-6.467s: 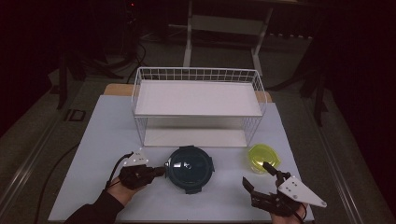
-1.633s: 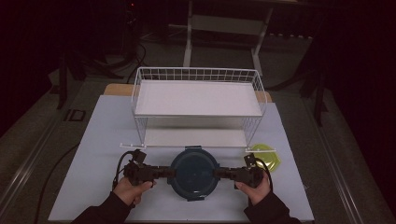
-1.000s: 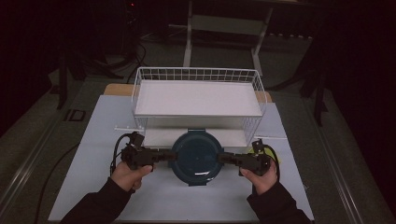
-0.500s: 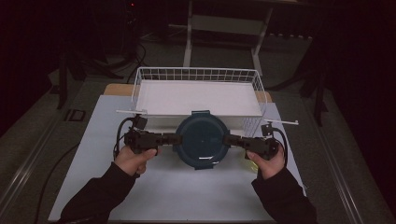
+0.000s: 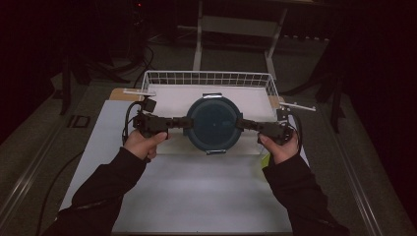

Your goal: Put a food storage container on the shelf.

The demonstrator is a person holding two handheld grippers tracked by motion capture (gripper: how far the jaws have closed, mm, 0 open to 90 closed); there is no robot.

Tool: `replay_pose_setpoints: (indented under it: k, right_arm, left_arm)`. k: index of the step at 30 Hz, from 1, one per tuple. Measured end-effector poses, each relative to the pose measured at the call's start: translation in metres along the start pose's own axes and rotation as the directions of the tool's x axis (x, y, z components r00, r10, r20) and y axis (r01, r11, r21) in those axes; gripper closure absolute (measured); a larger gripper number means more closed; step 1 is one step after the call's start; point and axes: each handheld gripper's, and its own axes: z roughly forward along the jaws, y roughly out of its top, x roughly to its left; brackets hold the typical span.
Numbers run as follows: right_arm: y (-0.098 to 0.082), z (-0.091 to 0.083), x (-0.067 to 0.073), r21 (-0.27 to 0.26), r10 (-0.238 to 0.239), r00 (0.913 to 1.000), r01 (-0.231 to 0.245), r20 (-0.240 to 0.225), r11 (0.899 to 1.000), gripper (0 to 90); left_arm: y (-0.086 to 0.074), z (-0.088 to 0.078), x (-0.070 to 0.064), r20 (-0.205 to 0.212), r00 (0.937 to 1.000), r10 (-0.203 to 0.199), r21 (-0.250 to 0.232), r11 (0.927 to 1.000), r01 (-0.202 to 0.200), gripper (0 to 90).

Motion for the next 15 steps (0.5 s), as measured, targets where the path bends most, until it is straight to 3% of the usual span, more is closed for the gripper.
replay_pose_setpoints:
  k: [7,12,15]
  right_arm:
    - [0.021,0.007,0.004,-0.019,0.011,0.9998,-0.011,0.017,1.0,57.3]
    - [0.031,0.01,0.002,-0.02,0.07,0.9973,-0.07,0.023,0.997,56.9]
    - [0.036,0.012,0.002,-0.018,0.08,0.996,-0.079,0.039,0.997,55.7]
  left_arm:
    - [0.02,-0.002,0.007,0.011,0.9996,-0.024,-0.023,0.9994,0.025,56.5]
    - [0.03,-0.001,0.012,0.018,0.9985,-0.051,-0.037,0.998,0.052,56.1]
    - [0.033,0.001,0.016,0.024,0.9968,-0.076,-0.048,0.9959,0.077,55.7]
